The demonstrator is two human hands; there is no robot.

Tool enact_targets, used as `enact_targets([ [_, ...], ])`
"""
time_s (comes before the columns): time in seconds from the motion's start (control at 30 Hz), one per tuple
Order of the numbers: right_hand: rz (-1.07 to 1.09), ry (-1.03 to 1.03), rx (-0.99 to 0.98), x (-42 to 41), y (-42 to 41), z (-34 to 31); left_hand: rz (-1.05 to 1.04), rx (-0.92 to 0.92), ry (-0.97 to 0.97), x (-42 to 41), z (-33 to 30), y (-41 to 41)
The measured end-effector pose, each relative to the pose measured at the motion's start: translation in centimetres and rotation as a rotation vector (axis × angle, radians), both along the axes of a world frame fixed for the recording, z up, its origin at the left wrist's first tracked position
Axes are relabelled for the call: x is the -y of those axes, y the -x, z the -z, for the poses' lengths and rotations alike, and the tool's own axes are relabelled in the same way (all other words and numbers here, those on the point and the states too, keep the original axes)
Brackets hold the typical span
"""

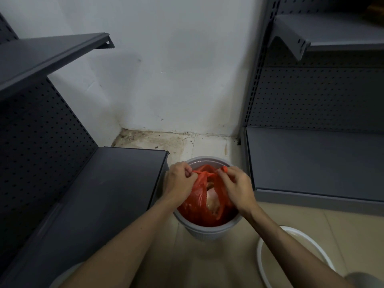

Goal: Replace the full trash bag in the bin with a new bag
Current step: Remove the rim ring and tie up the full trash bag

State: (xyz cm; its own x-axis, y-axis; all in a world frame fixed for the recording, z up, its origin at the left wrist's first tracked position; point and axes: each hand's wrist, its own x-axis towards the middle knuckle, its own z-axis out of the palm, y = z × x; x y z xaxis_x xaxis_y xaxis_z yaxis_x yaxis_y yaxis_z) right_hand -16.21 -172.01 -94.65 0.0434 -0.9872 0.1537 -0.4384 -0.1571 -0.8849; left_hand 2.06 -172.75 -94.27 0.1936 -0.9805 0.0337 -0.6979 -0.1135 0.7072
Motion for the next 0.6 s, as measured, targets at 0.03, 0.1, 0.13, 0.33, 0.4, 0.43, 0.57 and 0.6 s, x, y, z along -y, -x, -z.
enact_targets([
  [0.03,0.047,-0.004,-0.063,0.2,0.4,0.0,-0.003,0.072,0.012,0.0,0.0,-0.6],
  [0.1,0.113,-0.027,-0.232,0.2,1.1,0.2,-0.012,0.174,0.019,0.0,-0.1,-1.9],
  [0.13,0.134,-0.038,-0.307,0.2,1.4,0.4,-0.015,0.209,0.015,0.0,-0.1,-2.4],
  [0.33,0.215,-0.098,-0.545,-0.7,2.3,1.3,-0.035,0.330,0.001,-0.9,0.6,-4.1],
  [0.4,0.228,-0.133,-0.566,-0.9,2.9,1.6,-0.042,0.357,-0.022,-1.4,1.2,-4.7],
  [0.43,0.231,-0.146,-0.568,-1.1,3.3,1.8,-0.051,0.373,-0.035,-1.6,1.4,-4.9],
  [0.57,0.205,-0.161,-0.549,-1.3,4.1,2.4,-0.077,0.403,-0.062,-2.2,1.8,-5.5],
  [0.6,0.205,-0.164,-0.535,-1.3,4.1,2.5,-0.073,0.414,-0.055,-2.2,1.8,-5.5],
])
